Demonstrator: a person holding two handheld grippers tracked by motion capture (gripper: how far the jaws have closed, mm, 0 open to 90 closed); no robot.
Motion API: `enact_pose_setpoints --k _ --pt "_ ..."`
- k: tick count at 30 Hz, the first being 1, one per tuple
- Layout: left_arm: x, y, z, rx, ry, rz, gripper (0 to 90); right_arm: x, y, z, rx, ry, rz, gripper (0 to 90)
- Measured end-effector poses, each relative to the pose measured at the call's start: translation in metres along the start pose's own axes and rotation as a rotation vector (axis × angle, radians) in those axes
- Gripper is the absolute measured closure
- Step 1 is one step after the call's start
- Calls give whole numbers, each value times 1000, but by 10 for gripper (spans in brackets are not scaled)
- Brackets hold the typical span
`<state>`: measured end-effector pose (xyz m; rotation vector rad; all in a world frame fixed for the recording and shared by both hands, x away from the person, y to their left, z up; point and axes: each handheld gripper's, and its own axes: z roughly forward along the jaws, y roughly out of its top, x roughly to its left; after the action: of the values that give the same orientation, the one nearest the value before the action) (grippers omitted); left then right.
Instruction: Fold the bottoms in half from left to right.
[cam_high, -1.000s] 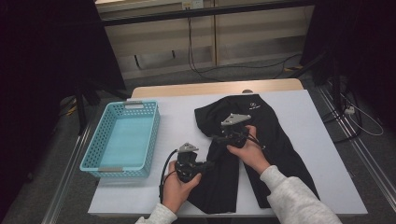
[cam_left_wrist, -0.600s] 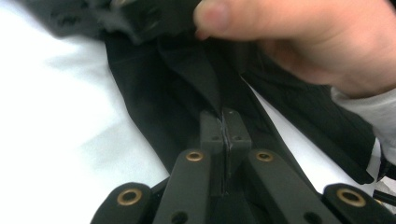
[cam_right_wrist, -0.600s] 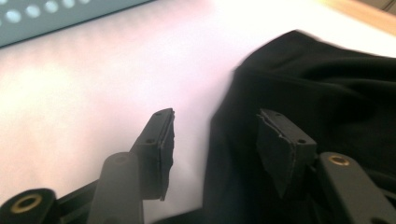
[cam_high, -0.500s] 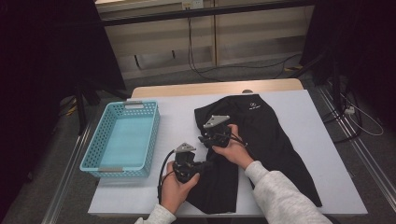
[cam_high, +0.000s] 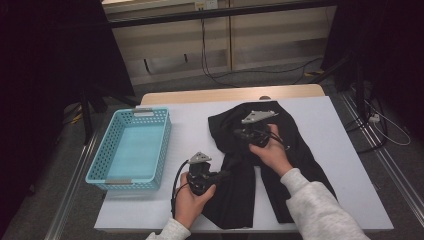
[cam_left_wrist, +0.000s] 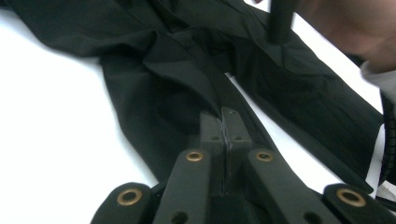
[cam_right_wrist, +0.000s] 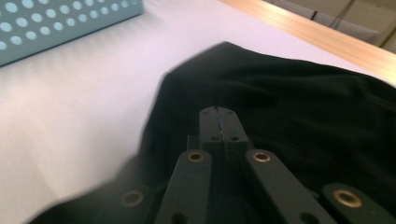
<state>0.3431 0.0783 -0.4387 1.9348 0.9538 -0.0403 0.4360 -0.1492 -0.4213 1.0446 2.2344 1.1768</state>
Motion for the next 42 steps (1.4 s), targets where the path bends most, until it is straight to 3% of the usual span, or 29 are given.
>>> enact_pose_setpoints --k 2,4,6,13,17,19,20,24,25,30,33,38,42 --pt "-1 0 2 8 1 9 895 -7 -6 -10 9 -24 -7 900" --pt "-2 0 2 4 1 7 895 -8 -11 -13 -3 -5 -18 887" --pt "-2 1 2 0 2 1 895 -4 -12 -10 -10 3 -23 787" --pt "-1 0 0 1 2 0 895 34 -3 32 11 92 -64 573" --pt "2 -1 -3 -3 2 -8 895 46 -4 60 70 47 -98 508" --pt "2 -1 -5 -4 3 -5 895 46 -7 70 100 28 -101 513" --pt "2 -1 -6 -7 4 -7 895 44 -7 71 94 26 -79 552" --pt "1 -1 -6 -10 6 -5 896 35 -8 69 105 10 -36 849" --pt "1 0 -6 -13 4 -5 895 31 -7 68 113 10 -40 875" --pt "-1 3 -8 -30 -3 1 896 18 -1 48 55 31 45 884" --pt "-2 3 -6 -28 -8 7 896 7 4 26 23 26 51 884" --pt "-7 4 0 -14 -17 15 895 -14 -7 -4 44 -29 52 884" --pt "-9 3 5 -6 -18 16 895 -23 -32 -8 113 -49 57 885"
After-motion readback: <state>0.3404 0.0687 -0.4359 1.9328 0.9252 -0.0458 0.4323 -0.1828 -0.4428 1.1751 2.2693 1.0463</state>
